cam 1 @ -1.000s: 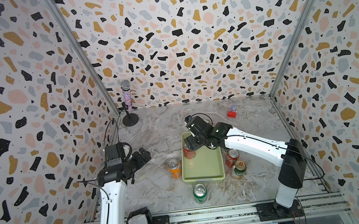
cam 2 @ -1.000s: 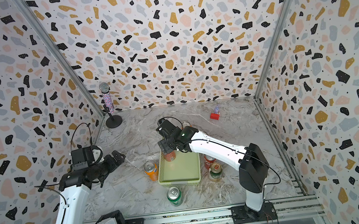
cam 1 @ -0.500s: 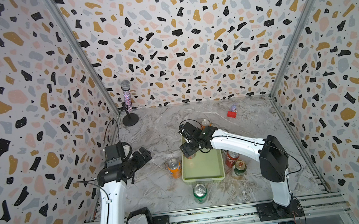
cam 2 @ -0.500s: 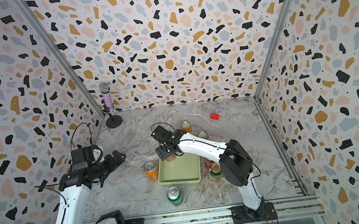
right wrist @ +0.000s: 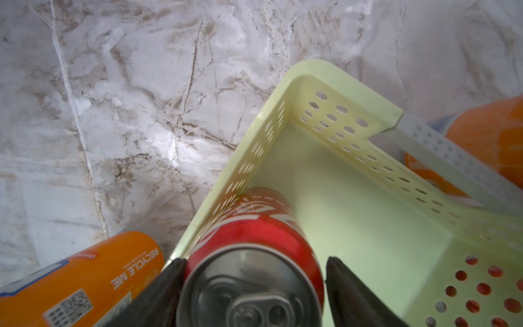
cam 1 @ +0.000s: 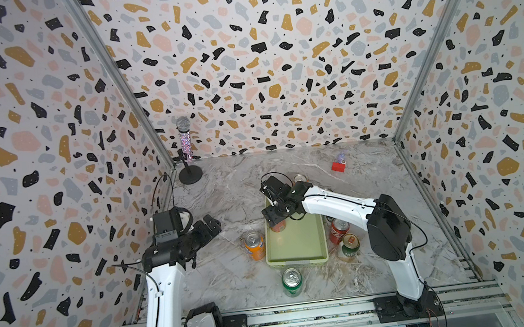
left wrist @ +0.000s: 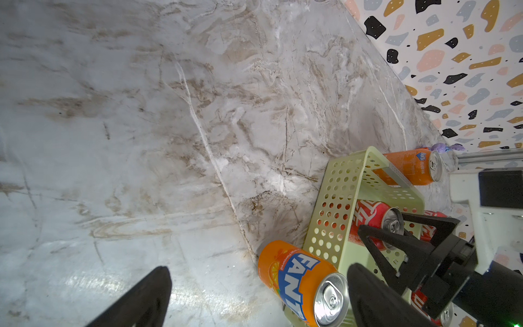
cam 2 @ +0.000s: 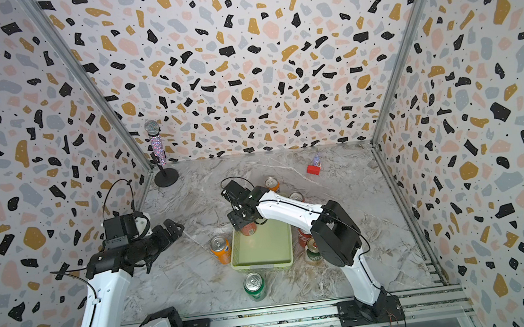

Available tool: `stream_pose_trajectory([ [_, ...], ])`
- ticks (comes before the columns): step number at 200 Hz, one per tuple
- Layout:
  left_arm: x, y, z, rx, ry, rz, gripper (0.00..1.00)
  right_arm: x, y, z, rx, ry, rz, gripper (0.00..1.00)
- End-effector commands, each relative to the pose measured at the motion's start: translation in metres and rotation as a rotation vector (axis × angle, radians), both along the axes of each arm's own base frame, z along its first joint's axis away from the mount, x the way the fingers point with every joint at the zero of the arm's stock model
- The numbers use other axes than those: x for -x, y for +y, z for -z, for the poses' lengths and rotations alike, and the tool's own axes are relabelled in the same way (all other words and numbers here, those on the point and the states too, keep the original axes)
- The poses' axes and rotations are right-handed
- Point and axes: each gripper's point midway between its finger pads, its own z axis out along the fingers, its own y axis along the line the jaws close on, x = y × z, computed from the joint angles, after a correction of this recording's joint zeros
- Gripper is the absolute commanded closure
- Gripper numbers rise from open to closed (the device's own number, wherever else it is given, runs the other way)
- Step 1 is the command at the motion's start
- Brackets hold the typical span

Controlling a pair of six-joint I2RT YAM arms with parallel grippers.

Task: Take out the drinks from the basket
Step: Pick up the drink from the basket.

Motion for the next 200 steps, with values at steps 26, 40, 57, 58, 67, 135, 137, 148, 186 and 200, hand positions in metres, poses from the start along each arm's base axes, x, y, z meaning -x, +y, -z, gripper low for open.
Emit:
stream_pose_trajectory([
  [26, -0.004, -0.001, -0.005, 0.008, -0.035, 0.005, 0.00, -0.003, 0.003, 0.000, -0.016, 0.007, 0.010, 0.24],
  [40, -0.004, -0.001, -0.005, 0.009, -0.035, 0.005, 0.00, -0.003, 0.002, 0.003, -0.010, 0.006, 0.009, 0.25],
  [57, -0.004, -0.001, -0.005, 0.009, -0.037, 0.006, 0.00, -0.003, 0.001, 0.005, -0.004, 0.006, 0.005, 0.29],
  [58, -0.004, -0.001, -0.005, 0.009, -0.037, 0.005, 0.00, -0.003, 0.001, 0.005, -0.004, 0.005, 0.005, 0.29],
  [67, -0.005, -0.001, -0.005, 0.009, -0.037, 0.006, 0.00, -0.003, 0.001, 0.005, -0.003, 0.003, 0.005, 0.33],
  [135, -0.004, -0.001, -0.005, 0.011, -0.038, 0.007, 0.00, -0.002, -0.009, -0.006, 0.003, -0.024, 0.009, 0.55],
  [137, -0.004, -0.001, -0.005, 0.010, -0.039, 0.008, 0.00, -0.002, -0.009, -0.007, 0.004, -0.025, 0.009, 0.56],
  [148, -0.005, -0.002, -0.005, 0.011, -0.039, 0.008, 0.00, -0.002, -0.012, -0.012, 0.001, -0.037, 0.010, 0.57],
  [186, -0.004, -0.002, -0.005, 0.012, -0.038, 0.009, 0.00, -0.003, -0.017, -0.042, -0.025, -0.095, 0.013, 0.63],
  [200, -0.005, -0.002, -0.005, 0.012, -0.041, 0.009, 0.00, -0.003, -0.020, -0.055, -0.040, -0.119, 0.018, 0.66],
])
